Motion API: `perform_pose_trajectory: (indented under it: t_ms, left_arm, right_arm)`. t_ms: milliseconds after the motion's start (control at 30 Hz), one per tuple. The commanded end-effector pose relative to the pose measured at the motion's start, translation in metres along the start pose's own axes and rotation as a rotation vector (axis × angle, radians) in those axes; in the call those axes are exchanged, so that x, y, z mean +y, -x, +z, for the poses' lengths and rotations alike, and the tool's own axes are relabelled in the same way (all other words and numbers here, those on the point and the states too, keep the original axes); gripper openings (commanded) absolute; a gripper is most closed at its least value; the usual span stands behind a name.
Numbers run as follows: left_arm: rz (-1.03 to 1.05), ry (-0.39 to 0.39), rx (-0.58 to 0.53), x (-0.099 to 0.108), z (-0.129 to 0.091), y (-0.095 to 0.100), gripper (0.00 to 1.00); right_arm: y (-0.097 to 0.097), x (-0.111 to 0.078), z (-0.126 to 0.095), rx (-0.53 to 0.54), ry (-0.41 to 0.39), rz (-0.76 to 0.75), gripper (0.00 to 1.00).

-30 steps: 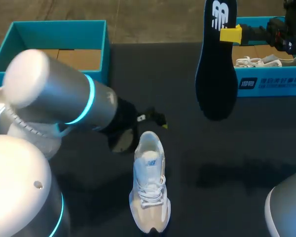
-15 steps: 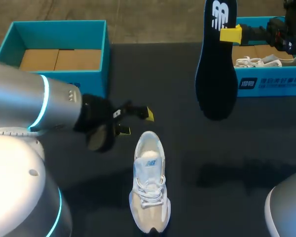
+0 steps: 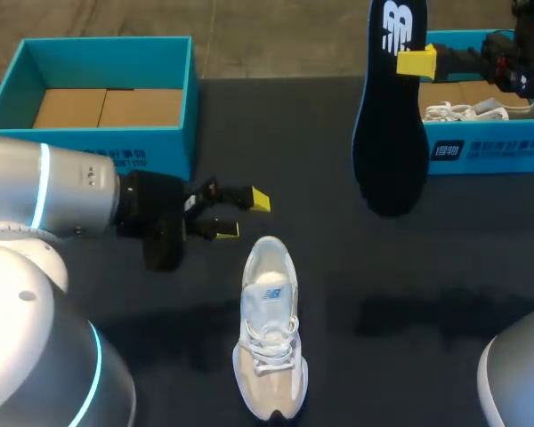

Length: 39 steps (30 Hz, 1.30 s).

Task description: Take the shoe out of the shoebox, open the shoe tongue, remove and reinsert the insole, then place the shoe into the shoebox

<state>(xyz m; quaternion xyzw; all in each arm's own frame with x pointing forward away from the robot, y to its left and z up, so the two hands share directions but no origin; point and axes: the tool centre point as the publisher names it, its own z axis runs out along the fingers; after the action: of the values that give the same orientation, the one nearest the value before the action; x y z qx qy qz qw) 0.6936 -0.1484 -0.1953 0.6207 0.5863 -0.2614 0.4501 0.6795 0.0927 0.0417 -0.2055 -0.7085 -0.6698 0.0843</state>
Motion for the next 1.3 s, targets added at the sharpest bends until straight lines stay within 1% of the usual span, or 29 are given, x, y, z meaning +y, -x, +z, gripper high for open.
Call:
perform_pose_trajectory:
  t_ms: [33,167,400,500,700,833,1000,1067,1300]
  left_arm:
    - [0.009,-0.006,-0.167,0.001,-0.007,0.0,1.0]
    - [0.014,-0.015,-0.19,0.006,-0.01,0.004,1.0]
    - [0.015,-0.032,-0.188,0.014,-0.016,0.011,1.0]
    - [0.009,-0.067,-0.213,0.017,-0.019,0.012,1.0]
    - [0.002,-0.098,-0.255,0.023,-0.02,0.012,1.0]
    - [0.0,-0.094,-0.269,0.027,-0.021,0.013,1.0]
    - [0.006,-0.094,-0.299,0.031,-0.025,0.018,1.0]
    - [0.01,-0.1,-0.328,0.033,-0.025,0.021,1.0]
    - [0.021,-0.102,-0.374,0.037,-0.024,0.032,1.0]
  right_arm:
    - [0.002,0.002,0.004,0.001,-0.003,0.001,0.0]
    - [0.002,0.002,0.004,0.001,-0.003,0.001,0.0]
    - [0.002,0.002,0.004,0.001,-0.003,0.001,0.0]
    - [0.002,0.002,0.004,0.001,-0.003,0.001,0.0]
    - [0.002,0.002,0.004,0.001,-0.003,0.001,0.0]
    - [0.002,0.002,0.004,0.001,-0.003,0.001,0.0]
    - [0.002,0.002,0.004,0.001,-0.003,0.001,0.0]
    - [0.002,0.002,0.004,0.001,-0.003,0.001,0.0]
    - [0.002,0.002,0.004,0.001,-0.003,0.001,0.0]
